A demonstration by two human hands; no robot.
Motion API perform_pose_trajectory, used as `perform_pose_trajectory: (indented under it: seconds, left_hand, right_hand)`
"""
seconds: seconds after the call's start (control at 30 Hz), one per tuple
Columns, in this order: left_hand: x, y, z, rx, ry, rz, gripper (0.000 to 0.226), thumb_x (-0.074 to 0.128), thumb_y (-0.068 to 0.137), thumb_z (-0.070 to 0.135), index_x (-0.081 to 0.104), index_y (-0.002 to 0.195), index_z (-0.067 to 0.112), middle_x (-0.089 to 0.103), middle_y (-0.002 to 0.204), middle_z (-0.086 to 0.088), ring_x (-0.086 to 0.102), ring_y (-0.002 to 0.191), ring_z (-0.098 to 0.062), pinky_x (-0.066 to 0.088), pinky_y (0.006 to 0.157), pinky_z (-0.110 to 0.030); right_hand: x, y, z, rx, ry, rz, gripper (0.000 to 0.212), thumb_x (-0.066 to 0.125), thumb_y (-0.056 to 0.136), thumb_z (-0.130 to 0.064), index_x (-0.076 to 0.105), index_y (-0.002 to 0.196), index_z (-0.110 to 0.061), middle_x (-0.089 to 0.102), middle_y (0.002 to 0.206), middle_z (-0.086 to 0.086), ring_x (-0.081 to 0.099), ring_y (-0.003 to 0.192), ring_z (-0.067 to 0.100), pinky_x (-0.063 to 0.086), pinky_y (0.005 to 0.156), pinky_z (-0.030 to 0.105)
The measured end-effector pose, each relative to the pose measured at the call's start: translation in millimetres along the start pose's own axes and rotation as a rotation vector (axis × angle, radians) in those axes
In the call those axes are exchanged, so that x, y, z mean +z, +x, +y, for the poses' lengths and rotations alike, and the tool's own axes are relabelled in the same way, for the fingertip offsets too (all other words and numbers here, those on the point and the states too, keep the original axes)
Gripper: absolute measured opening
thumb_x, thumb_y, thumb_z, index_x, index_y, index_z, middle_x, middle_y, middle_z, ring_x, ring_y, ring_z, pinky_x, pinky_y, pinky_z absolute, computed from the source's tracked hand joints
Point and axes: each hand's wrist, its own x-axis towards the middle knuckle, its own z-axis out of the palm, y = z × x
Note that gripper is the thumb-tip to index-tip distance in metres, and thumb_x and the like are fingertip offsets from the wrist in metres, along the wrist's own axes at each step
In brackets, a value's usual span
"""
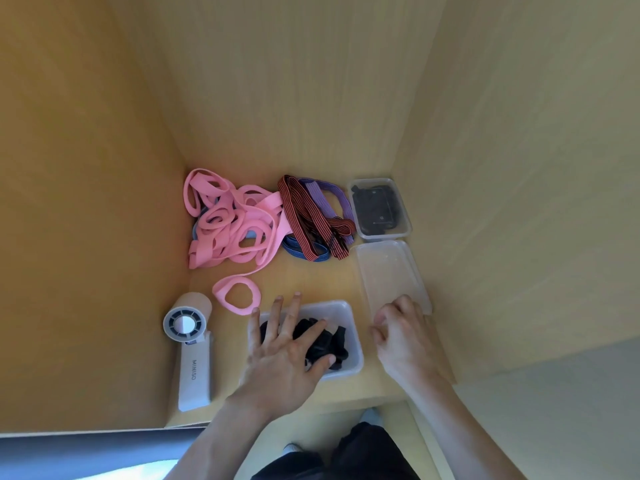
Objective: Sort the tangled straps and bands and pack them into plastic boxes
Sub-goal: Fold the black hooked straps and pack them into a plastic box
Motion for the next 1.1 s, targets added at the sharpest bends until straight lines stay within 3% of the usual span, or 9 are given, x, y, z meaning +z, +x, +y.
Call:
perform_pose_trajectory:
  seconds: [0.13,0.37,0.6,0.83,1.1]
  left_hand:
    - [0,1,-1,0.003,-0.01,-0.001,0.075,0.004,0.084,0.079,0.017,0.153,0.053,-0.026,0.164,0.006,-0.026,0.15,-0.024,-0.027,0.114,-0.053]
    - [0,1,-4,-0.001,-0.021,0.006,0.076,0.004,0.084,0.08,0.021,0.152,0.052,-0.019,0.167,0.006,-0.019,0.152,-0.024,-0.022,0.116,-0.055]
    - [1,0,-6,-0.005,-0.017,0.017,0.074,0.005,0.085,0.078,0.022,0.152,0.051,-0.017,0.166,0.006,-0.016,0.152,-0.025,-0.022,0.116,-0.054]
    - [-2,0,-10,-0.008,-0.038,0.01,0.077,0.005,0.083,0.078,0.019,0.153,0.05,-0.014,0.167,0.007,-0.014,0.152,-0.023,-0.021,0.117,-0.053]
    - [-6,-2,-15,0.004,-0.138,0.014,0.072,0.019,0.088,0.077,0.017,0.154,0.049,-0.014,0.168,0.006,-0.014,0.154,-0.021,-0.017,0.12,-0.052]
  right_hand:
    - [6,4,-1,0.006,-0.039,0.056,0.014,0.082,0.079,-0.014,0.069,0.08,-0.014,0.052,0.092,0.002,0.056,0.088,0.026,0.046,0.077,0.038]
    - [-5,3,-7,-0.061,-0.058,0.085,0.008,0.074,0.085,-0.008,0.068,0.082,-0.013,0.052,0.094,0.002,0.054,0.09,0.024,0.045,0.081,0.036]
    - [-30,-16,-10,-0.22,0.159,0.193,0.014,0.067,0.086,0.003,0.06,0.081,-0.008,0.054,0.098,0.003,0.058,0.087,0.025,0.053,0.08,0.044]
    - [-33,-22,-23,-0.337,0.258,0.232,0.014,0.064,0.09,0.003,0.057,0.086,-0.009,0.06,0.11,-0.001,0.059,0.105,0.012,0.05,0.09,0.031]
    - [-30,-19,-22,-0.341,0.313,0.254,0.013,0.058,0.094,0.0,0.056,0.091,-0.013,0.061,0.115,-0.005,0.058,0.107,0.009,0.042,0.091,0.015]
